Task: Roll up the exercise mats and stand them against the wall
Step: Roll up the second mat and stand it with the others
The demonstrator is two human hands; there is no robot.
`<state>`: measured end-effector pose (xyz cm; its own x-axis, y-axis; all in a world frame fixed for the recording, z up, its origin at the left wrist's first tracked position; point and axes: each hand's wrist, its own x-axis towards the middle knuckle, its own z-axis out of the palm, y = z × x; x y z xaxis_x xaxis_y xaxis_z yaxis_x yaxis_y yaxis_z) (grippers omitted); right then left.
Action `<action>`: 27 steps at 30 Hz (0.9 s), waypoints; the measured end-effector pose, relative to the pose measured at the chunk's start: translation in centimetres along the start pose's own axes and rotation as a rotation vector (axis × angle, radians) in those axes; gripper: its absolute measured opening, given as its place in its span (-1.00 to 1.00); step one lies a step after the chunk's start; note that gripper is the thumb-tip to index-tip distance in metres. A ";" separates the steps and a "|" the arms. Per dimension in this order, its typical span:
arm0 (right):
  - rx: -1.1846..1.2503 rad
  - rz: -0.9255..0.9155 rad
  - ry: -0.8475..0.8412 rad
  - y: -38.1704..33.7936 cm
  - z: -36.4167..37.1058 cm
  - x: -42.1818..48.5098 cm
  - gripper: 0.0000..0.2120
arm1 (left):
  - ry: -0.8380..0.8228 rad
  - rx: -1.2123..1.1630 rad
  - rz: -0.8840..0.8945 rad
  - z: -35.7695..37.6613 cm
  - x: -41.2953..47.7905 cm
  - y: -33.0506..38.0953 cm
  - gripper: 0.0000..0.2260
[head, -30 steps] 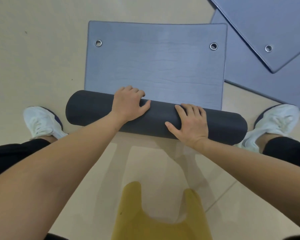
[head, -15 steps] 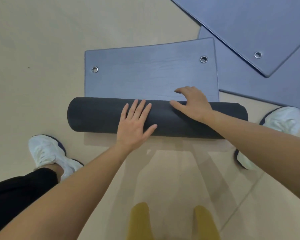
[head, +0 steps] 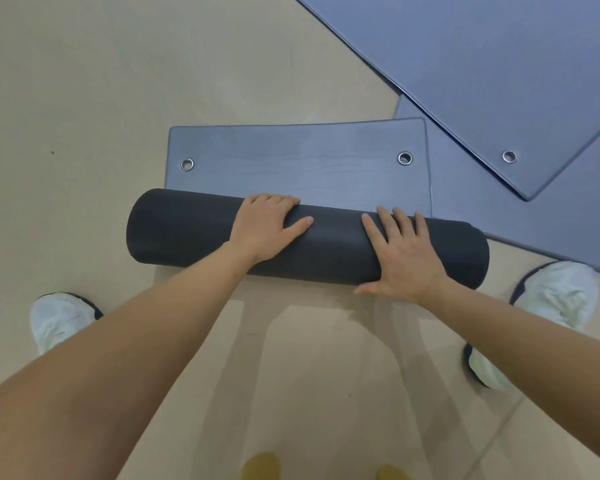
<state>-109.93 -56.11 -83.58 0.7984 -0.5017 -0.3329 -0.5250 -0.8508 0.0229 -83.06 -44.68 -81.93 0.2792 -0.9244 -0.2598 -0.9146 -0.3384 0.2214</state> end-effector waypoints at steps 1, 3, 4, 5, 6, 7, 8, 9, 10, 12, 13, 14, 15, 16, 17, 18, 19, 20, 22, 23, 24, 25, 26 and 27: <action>0.010 -0.006 -0.011 0.4 -0.3 0.6 0.29 | 0.065 -0.025 -0.013 0.1 -0.3 0.3 -0.47; 0.046 -0.029 -0.020 1.5 -1.0 1.8 0.29 | 0.202 -0.061 -0.011 0.6 -1.6 1.1 -0.48; 0.074 -0.045 -0.031 2.1 -1.4 2.6 0.29 | 0.259 -0.060 0.007 1.0 -2.4 1.5 -0.47; 0.106 -0.056 -0.052 2.6 -2.0 3.3 0.28 | 0.294 -0.047 0.030 1.4 -3.0 1.8 -0.45; 0.141 -0.061 -0.079 3.2 -2.7 4.2 0.27 | 0.299 -0.026 0.050 1.7 -3.6 2.1 -0.41; 0.180 -0.062 -0.110 3.6 -3.5 5.0 0.25 | 0.288 -0.002 0.064 1.9 -4.0 2.3 -0.35; 0.224 -0.058 -0.146 4.1 -4.1 5.7 0.24 | 0.267 0.025 0.073 2.0 -4.1 2.5 -0.28; 0.272 -0.052 -0.184 4.4 -4.7 6.4 0.21 | 0.241 0.060 0.074 1.9 -4.0 2.5 -0.21; 0.319 -0.043 -0.219 4.6 -5.1 7.0 0.19 | 0.203 0.099 0.068 1.9 -3.8 2.6 -0.13; 0.395 -0.023 -0.263 5.0 -5.7 8.0 0.15 | 0.119 0.185 0.049 1.9 -2.9 2.6 0.06; 0.423 -0.016 -0.276 5.2 -6.0 8.5 0.12 | 0.090 0.227 0.044 2.0 -2.4 2.6 0.13; 0.448 -0.005 -0.290 5.2 -6.2 8.8 0.10 | 0.079 0.259 0.043 2.0 -1.8 2.5 0.19; 0.480 0.009 -0.308 5.2 -6.4 9.1 0.06 | 0.086 0.271 0.050 2.0 -1.2 2.3 0.21; 0.518 0.028 -0.330 5.1 -6.6 9.2 0.02 | 0.101 0.270 0.068 1.8 -0.7 1.9 0.21; 0.563 0.047 -0.349 4.9 -6.5 9.2 -0.02 | 0.114 0.265 0.101 1.5 -0.3 1.4 0.19; 0.609 0.065 -0.365 4.6 -6.4 9.0 -0.08 | 0.120 0.265 0.145 1.1 -0.1 0.8 0.18; 0.660 0.081 -0.380 4.3 -6.1 8.7 -0.14 | 0.129 0.272 0.198 0.7 -0.1 0.2 0.15; 0.722 0.099 -0.396 3.8 -5.9 8.2 -0.19 | 0.146 0.283 0.249 0.4 -0.3 -0.5 0.12; 0.856 0.137 -0.427 2.5 -5.2 6.9 -0.24 | 0.203 0.280 0.291 0.1 -1.8 -1.7 0.04; 0.918 0.157 -0.434 1.6 -4.7 6.2 -0.24 | 0.227 0.257 0.264 0.2 -3.0 -2.2 0.01; 0.975 0.180 -0.433 0.6 -4.1 5.4 -0.25 | 0.241 0.220 0.209 0.4 -4.3 -2.5 0.00; 1.030 0.206 -0.437 -0.5 -3.5 4.5 -0.26 | 0.243 0.170 0.140 0.8 -5.9 -2.7 0.00; 1.082 0.236 -0.445 -1.6 -3.0 3.7 -0.27 | 0.238 0.106 0.066 1.3 -7.5 -2.8 -0.01; 1.133 0.262 -0.459 -2.7 -2.5 2.8 -0.29 | 0.230 0.025 -0.010 1.7 -9.1 -2.9 -0.01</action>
<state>-105.49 -55.59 -82.19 0.5748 -0.3407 -0.7440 -0.7928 -0.0066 -0.6095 -83.45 -34.98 -81.83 0.3452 -0.9377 -0.0398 -0.9176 -0.3461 0.1955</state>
